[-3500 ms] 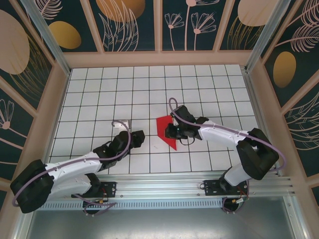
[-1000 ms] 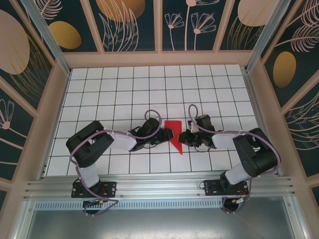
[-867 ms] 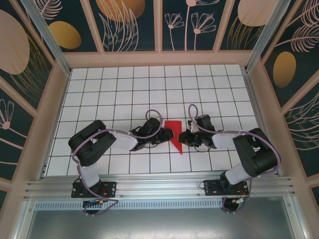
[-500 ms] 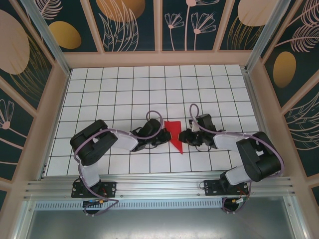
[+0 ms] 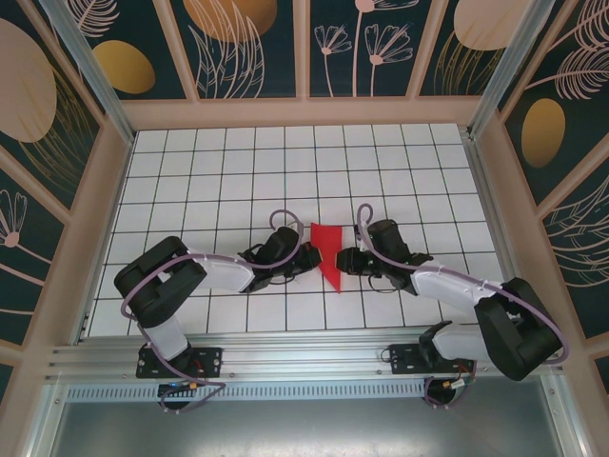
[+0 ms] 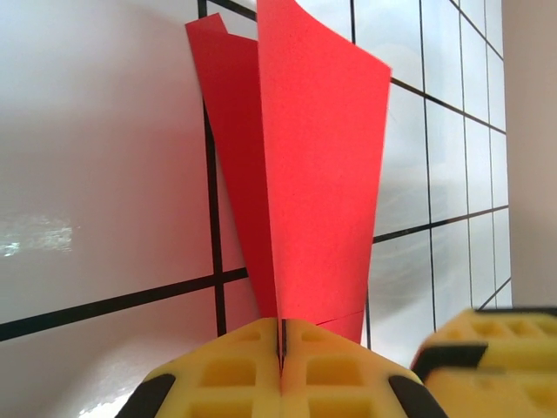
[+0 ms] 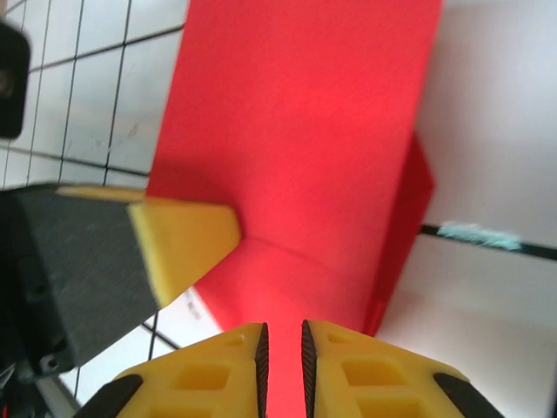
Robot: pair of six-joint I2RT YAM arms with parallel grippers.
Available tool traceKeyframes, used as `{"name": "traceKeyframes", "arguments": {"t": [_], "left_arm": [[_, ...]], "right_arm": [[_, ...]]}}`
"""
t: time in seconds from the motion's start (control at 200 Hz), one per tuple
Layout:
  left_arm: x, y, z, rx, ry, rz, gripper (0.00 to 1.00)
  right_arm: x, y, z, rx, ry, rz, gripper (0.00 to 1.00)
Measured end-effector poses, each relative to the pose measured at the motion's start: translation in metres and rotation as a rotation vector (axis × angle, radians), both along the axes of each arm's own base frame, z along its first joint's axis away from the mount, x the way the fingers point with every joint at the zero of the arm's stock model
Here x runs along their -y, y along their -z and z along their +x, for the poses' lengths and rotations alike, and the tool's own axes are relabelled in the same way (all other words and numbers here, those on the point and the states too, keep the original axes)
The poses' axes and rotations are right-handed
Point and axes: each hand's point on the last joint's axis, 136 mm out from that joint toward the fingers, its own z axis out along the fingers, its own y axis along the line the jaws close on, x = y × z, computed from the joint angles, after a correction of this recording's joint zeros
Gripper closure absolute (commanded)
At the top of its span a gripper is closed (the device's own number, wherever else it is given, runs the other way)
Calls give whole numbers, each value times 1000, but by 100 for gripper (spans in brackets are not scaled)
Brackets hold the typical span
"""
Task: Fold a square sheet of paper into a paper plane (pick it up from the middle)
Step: Fold the wing for the fifth time at the center of the table.
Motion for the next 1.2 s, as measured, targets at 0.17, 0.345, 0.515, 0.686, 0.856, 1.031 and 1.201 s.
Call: {"name": "traceKeyframes", "arguments": {"t": [0.17,0.345,0.515,0.686,0.856,1.031,1.201], "left_arm": [[0,1,-1,-4,5,0,100],[1,3,-3,-12,12,2,100],[1,8,-5,-26,21,6,88],[0,14,-7,-33,30,24,64],[-1,15,-7,-21,42,37,58],[-3,15,-1,-9,46,41,56],[-5,15,8,-7,59,24,58]], "right_arm": [[-4,13,-1,-48,12,-4,81],[-6,35,-5,-130,16,-15,82],[0,51,-5,-167,42,-59,82],[-1,52,-4,-174,27,-58,83],[0,54,-4,-189,0,-61,86],[-1,55,-4,-191,-54,-64,87],[-3,55,-4,-161,-114,-83,87]]}}
